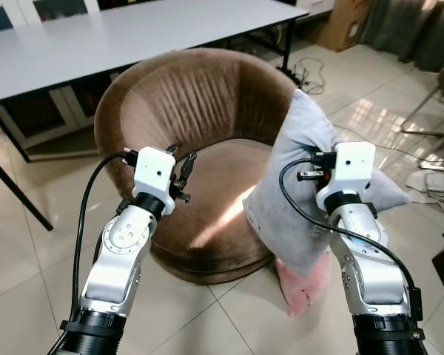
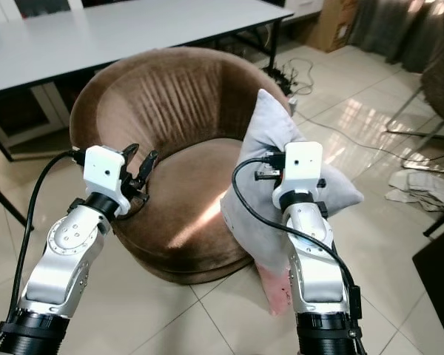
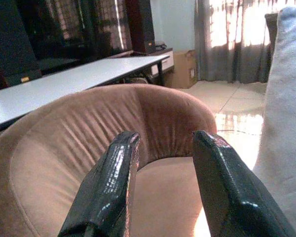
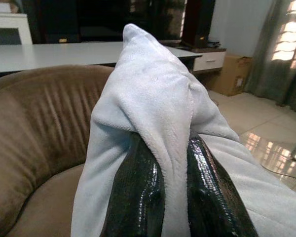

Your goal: Move the pillow to the sofa from floor

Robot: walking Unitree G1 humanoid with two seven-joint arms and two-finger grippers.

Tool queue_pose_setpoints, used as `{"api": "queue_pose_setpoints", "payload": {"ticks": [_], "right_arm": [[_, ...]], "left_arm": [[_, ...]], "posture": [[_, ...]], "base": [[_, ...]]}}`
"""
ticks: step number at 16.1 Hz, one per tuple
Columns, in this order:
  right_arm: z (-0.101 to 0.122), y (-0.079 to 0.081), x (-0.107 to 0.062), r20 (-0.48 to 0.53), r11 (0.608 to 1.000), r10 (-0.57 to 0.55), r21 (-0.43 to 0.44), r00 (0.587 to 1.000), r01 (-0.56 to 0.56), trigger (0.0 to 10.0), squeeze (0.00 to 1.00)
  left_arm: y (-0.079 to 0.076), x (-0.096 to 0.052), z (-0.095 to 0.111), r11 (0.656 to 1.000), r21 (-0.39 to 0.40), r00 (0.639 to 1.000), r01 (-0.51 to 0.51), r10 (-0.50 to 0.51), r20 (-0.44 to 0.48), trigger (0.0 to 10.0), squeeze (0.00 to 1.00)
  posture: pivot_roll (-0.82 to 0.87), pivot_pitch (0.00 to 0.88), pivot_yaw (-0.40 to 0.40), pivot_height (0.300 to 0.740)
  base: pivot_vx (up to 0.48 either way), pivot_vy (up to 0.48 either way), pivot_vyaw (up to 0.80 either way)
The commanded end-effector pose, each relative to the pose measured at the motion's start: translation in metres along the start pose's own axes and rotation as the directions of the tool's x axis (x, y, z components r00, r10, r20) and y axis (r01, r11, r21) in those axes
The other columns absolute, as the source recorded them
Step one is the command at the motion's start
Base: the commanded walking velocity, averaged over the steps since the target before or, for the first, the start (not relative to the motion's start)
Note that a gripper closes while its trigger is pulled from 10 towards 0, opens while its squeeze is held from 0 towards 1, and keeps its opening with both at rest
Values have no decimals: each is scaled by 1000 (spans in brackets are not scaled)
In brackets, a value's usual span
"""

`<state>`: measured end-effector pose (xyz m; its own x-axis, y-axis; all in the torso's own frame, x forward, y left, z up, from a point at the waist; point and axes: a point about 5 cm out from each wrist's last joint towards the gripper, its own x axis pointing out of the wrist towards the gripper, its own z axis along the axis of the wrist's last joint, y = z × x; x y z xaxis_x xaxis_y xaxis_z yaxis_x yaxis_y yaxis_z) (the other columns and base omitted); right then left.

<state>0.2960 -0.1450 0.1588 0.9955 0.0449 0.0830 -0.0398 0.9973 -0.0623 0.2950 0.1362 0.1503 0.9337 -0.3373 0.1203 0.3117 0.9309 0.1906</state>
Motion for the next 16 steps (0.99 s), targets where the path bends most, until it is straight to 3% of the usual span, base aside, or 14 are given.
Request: {"api": "queue_pose_setpoints", "payload": {"ticks": [1,10,12,16], "right_arm": [[13,2,2,61,1000,12,7,998,-12,10000,0],[12,3,2,57,999,19,32,998,-21,10000,0],[12,3,2,52,999,16,31,999,-17,10000,0],[12,4,2,64,1000,26,11,998,-27,10000,0]], "left_arm": [[1,-2,-4,1000,-6,1000,4,-4,-15,10000,0],[2,-1,-3,1000,-10,1000,7,-7,-12,10000,0],[2,-1,-3,1000,-11,1000,11,-11,-11,10000,0],[2,-1,-3,1000,-12,1000,12,-12,-11,10000,0]], "posture": [[-64,0,10,740],[-62,0,8,740],[-63,0,11,740],[-62,0,10,740]], "base": [[398,0,0],[399,0,0],[414,0,-666],[413,0,0]]}}
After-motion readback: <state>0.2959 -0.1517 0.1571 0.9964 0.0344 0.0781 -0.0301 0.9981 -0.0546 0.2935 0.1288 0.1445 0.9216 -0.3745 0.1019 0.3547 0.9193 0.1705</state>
